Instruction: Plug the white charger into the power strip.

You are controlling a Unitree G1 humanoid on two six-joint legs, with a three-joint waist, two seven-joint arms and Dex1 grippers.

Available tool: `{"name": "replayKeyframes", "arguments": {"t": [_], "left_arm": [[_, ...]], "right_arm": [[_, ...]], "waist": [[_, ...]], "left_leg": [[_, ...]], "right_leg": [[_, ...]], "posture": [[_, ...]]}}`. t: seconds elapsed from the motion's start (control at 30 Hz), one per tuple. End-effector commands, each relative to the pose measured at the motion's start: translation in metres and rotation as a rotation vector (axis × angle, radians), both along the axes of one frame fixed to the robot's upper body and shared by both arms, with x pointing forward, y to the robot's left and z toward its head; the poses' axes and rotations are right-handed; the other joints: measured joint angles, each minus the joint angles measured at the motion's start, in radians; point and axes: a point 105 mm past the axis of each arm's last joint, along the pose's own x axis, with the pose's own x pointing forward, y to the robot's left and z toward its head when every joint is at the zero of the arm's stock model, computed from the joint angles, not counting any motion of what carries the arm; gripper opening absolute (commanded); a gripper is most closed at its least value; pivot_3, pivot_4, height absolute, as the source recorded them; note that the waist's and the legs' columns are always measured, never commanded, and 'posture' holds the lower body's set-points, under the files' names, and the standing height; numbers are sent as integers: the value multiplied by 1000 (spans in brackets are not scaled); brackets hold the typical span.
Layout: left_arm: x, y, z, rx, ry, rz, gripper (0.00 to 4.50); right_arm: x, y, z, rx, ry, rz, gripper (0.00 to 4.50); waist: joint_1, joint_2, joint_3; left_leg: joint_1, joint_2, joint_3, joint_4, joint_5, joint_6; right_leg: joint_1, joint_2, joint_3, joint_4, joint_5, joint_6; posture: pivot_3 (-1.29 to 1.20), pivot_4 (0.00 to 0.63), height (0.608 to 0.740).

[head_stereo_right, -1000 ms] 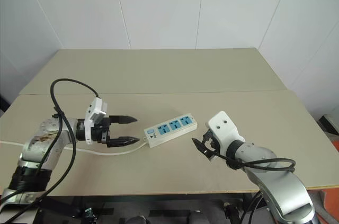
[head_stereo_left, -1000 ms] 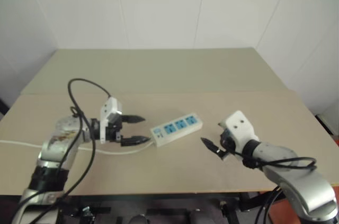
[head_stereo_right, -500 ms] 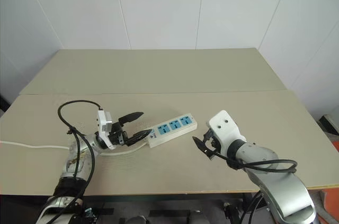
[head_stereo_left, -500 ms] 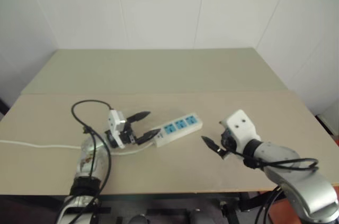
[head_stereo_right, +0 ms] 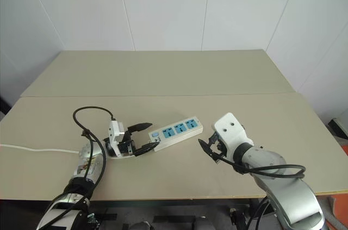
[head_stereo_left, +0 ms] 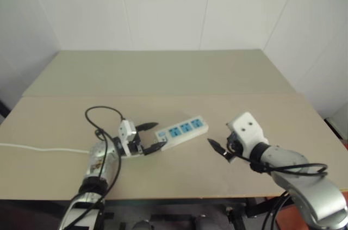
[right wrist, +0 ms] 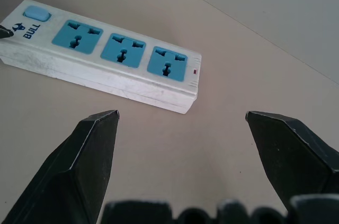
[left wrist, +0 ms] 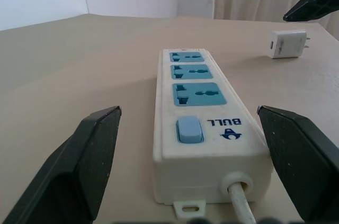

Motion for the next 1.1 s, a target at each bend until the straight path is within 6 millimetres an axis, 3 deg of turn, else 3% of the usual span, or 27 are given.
{"name": "replayKeyframes", "arguments": {"t": [0.03,0.6,1.1], "left_arm": [[-1,-8,-4,32,-15,-30,4477],[-3,-11,-26,88,51,8,4477],[-7,-12,-36,139,130,-14,4477]], "right_arm": [[-3,5,12,-5,-63,9,4500],[-5,7,11,-4,-55,15,4500],[-20,20,9,18,-14,138,4500]], "waist": [[1,0,0],[3,3,-3],[2,4,-5]], "left_leg": [[0,0,0,0,0,0],[2,0,0,0,0,0],[4,0,0,-1,0,0]], "right_leg": [[0,0,0,0,0,0],[2,0,0,0,0,0],[3,0,0,-1,0,1]], "posture": [[0,150,740],[0,150,740],[0,150,740]]}}
